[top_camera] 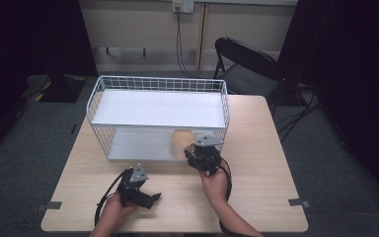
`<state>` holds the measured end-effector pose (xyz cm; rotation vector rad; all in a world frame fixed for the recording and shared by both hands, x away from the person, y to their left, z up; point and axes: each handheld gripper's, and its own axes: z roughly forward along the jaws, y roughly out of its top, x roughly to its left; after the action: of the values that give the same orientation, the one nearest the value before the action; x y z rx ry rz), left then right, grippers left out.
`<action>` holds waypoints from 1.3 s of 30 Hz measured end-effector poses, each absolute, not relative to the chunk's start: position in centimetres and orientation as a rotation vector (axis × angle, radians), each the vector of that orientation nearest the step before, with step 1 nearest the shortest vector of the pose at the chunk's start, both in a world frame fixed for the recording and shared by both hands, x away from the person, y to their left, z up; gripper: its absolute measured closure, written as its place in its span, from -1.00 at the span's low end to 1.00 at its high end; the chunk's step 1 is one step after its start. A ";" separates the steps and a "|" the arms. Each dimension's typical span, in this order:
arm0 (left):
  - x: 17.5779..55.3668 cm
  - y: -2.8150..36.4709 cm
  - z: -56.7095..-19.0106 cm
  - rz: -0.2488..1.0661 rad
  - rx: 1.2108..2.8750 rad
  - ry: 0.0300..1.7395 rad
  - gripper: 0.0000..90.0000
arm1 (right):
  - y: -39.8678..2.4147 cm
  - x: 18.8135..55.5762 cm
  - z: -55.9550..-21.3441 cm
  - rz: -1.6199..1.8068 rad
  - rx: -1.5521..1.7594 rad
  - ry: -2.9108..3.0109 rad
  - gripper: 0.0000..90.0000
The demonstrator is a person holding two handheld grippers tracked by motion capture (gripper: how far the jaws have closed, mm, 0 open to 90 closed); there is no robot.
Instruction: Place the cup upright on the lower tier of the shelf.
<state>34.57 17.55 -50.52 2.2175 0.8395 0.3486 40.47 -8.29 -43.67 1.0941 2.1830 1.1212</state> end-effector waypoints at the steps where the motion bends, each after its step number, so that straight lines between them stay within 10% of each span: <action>1: 34.6 17.6 -50.5 0.349 2.217 0.840 -1.00 | -8.3 40.5 -43.7 1.120 1.093 2.180 0.29; 27: 34.6 17.6 -50.5 0.348 2.217 0.839 -1.00 | -8.1 40.8 -43.9 1.120 1.086 2.177 0.66; 39: 34.6 17.6 -50.5 0.348 2.217 0.840 -1.00 | -8.8 40.7 -43.6 1.207 1.139 2.176 -0.37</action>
<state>34.57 17.55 -50.52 2.2172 0.8397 0.3483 40.71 -8.78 -43.59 1.1388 2.1757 1.2066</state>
